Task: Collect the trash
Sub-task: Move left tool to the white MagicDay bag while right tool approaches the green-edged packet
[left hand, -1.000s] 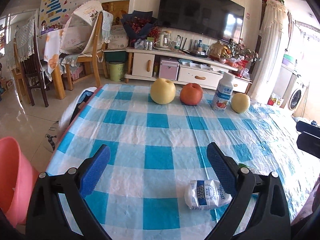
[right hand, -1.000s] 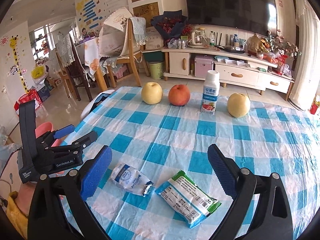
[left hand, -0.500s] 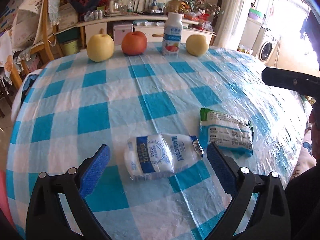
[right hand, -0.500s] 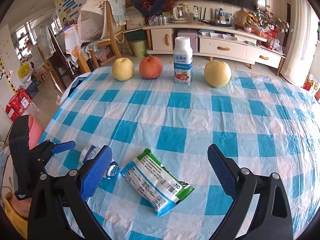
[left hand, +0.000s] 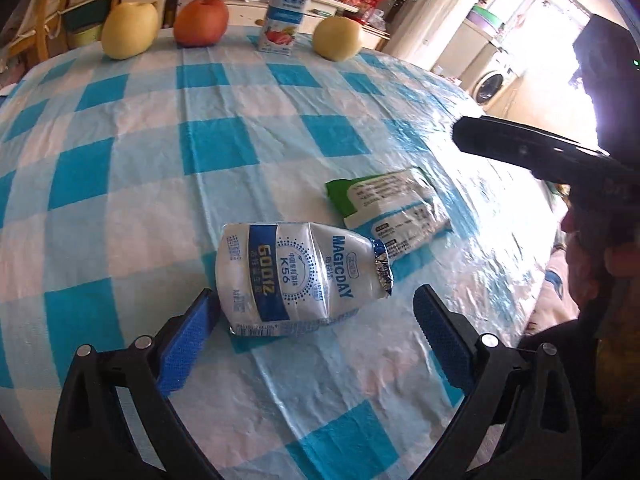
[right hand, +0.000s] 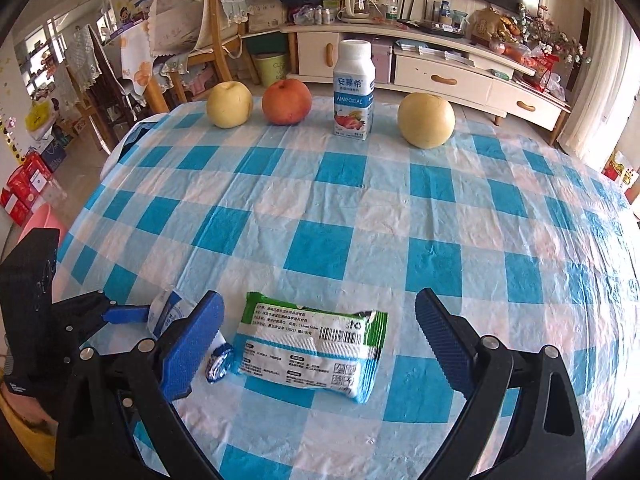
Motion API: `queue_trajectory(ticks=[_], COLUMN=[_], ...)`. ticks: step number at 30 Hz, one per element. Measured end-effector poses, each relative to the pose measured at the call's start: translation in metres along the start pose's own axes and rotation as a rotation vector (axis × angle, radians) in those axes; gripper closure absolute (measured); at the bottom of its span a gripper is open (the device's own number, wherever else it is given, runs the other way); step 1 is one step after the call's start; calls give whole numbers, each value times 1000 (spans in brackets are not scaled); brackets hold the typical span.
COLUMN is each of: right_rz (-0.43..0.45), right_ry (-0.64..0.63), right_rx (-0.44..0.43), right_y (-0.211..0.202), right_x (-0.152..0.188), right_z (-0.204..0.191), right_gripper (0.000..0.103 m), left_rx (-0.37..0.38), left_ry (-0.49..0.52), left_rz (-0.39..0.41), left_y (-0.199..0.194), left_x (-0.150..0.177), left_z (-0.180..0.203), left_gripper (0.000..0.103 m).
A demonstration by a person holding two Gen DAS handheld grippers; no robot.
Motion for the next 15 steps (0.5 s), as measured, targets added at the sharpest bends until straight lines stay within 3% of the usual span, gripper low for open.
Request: queue_trajectory(ticks=[3,6,8,12,15], right_rz=[-33,-73,-107,-175,-195], right_ry=[-17,-20,-24,-86,-112], right_rx=[16,-7,-10,28,104], right_y=[7,17,25,39,44], right_x=[2,6,9,17,20], right_z=[0,-1,-2,-7,-5], right_gripper=[8,8,8,8,8], left_rx=[-36,-175,-229,-295,-359], left_ry=[78,130,174,234,246], left_rz=[-17,-17,-22,-47,-72], left_y=[-3,-5,-4,0,8], left_x=[5,6,6,9,12], left_z=[8,5,2,2,-3], left_gripper=[6,6,6,6,6])
Point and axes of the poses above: each gripper's, at about its wrist camera, not at the fingertips, and y roughly the way its jaws point, z to its right, x to its underside, the point moved 3 cm from there along y, roughly the way its jaws point, and after that the axes turned 15 degrees about -z, right-handed, at the moved point
